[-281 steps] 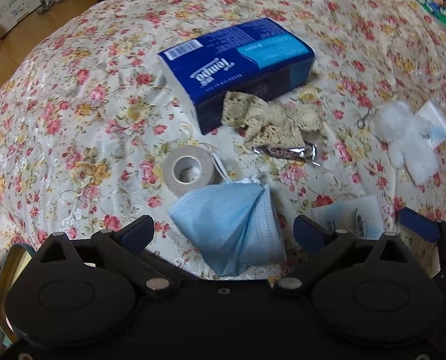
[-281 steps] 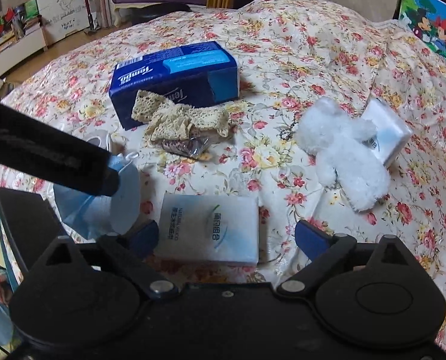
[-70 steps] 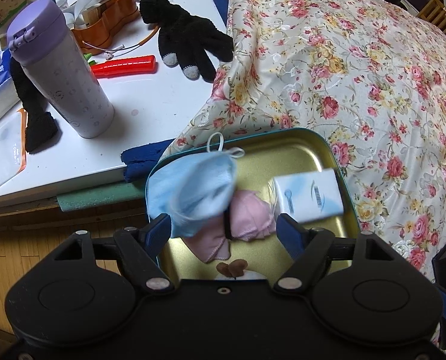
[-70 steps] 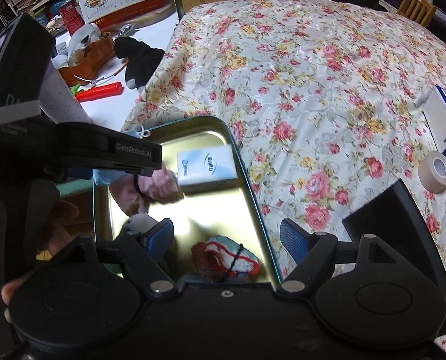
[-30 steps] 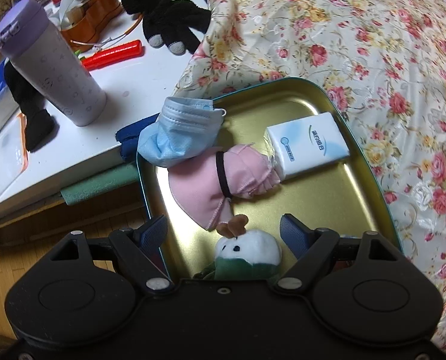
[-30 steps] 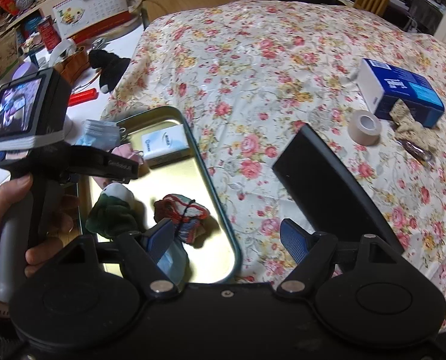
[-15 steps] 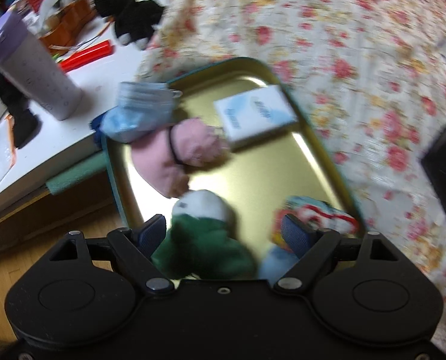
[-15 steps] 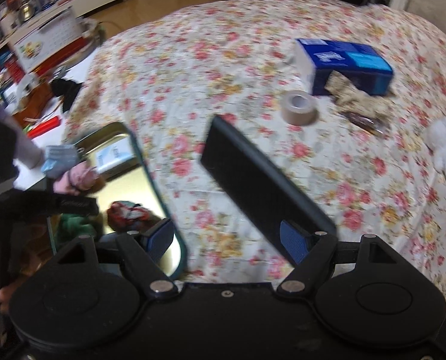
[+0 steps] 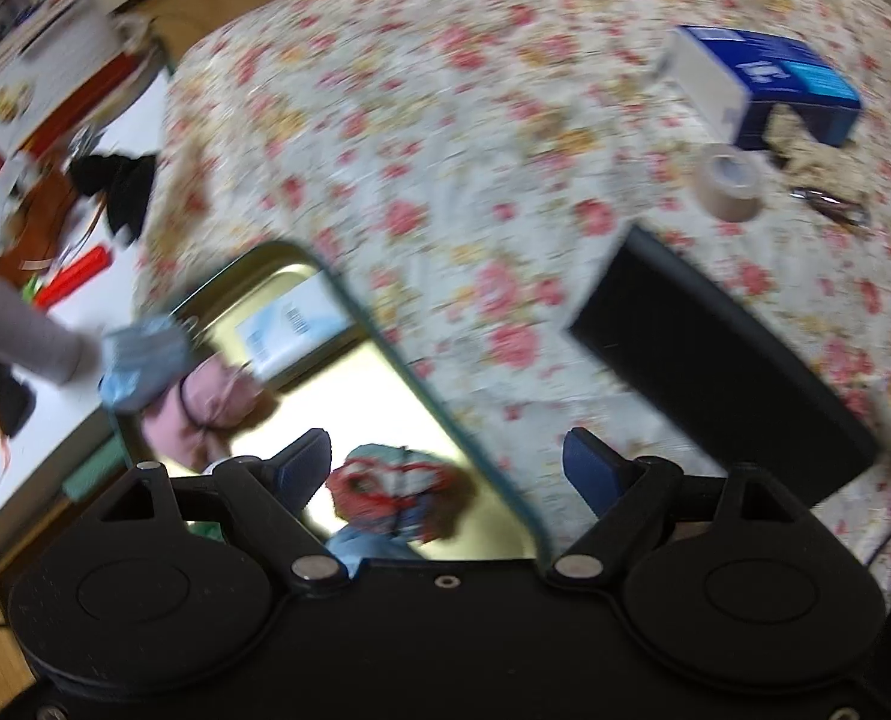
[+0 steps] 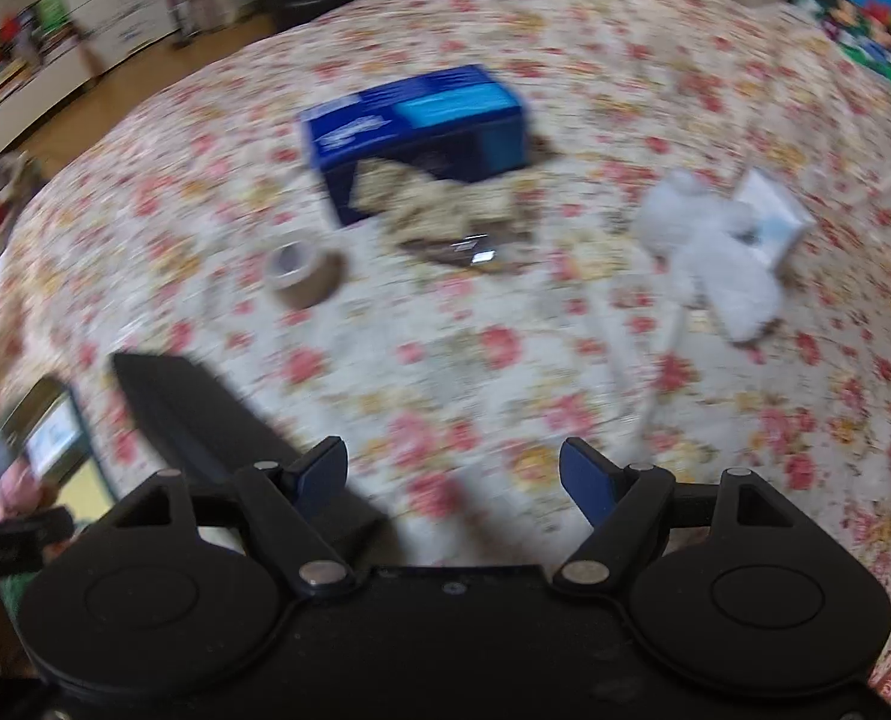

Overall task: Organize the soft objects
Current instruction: 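Withdraw both open tools from the tray back toward the bed, then grasp the lace ribbon with the right tool while the left tool nears the tape roll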

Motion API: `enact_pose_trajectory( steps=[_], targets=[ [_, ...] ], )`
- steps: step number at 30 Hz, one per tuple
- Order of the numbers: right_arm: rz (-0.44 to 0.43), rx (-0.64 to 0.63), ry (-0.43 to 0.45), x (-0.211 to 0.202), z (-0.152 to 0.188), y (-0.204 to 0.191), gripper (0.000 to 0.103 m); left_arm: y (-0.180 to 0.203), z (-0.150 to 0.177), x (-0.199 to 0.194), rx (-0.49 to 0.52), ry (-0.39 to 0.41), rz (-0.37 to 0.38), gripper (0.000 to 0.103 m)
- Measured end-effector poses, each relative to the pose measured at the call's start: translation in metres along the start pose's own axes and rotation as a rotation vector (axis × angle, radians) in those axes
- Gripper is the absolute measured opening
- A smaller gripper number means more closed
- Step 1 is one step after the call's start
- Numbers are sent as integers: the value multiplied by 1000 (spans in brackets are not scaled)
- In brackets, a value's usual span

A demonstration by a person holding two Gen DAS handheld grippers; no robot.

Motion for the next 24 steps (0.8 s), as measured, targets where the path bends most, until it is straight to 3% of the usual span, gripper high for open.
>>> enact_pose_trajectory(
  steps=[11, 24],
  targets=[
    [63, 104, 45, 13, -37, 66, 77, 62, -36, -22, 91, 37, 38, 81],
    [24, 87, 27, 63, -98, 47, 77, 98, -70, -16, 146, 42, 24, 82]
  ],
)
Point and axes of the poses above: each gripper's, at about its wrist camera, not at the fingertips, and x roughly the way its jaws point, y to its right, z to its underside, the point moved 9 cm from there along x, roughly the way its jaws point, and after that the axes turned 11 degrees about -z, right-handed, at the moved point
